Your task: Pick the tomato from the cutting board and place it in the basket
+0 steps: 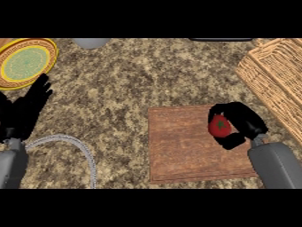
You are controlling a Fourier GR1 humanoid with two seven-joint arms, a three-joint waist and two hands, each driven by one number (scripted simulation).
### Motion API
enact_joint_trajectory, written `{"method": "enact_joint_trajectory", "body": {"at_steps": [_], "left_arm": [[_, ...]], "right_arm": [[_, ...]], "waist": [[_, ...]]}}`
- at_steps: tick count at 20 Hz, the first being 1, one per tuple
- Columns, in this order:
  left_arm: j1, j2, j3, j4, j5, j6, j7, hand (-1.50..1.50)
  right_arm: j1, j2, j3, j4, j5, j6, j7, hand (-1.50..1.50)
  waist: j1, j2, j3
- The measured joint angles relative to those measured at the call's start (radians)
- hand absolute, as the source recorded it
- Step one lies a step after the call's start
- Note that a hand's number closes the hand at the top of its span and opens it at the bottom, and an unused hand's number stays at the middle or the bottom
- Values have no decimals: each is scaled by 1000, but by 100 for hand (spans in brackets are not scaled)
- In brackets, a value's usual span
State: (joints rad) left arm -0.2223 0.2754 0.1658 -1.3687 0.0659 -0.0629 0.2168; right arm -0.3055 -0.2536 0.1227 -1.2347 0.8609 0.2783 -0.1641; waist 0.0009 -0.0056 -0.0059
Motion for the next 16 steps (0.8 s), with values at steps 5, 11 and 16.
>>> {"method": "enact_joint_trajectory", "body": {"at_steps": [5,11,16], "left_arm": [[2,-3,-7,-25,0,-6,18,0],[-25,-14,-30,-22,-5,-16,16,0],[-57,-25,-51,-9,-12,-22,19,0]], "right_arm": [[-63,120,-35,25,51,-62,266,150],[-199,222,-88,106,63,-264,711,150],[-362,244,-50,188,10,-490,970,150]], "waist": [[13,0,-4],[66,19,3],[102,26,6]]}}
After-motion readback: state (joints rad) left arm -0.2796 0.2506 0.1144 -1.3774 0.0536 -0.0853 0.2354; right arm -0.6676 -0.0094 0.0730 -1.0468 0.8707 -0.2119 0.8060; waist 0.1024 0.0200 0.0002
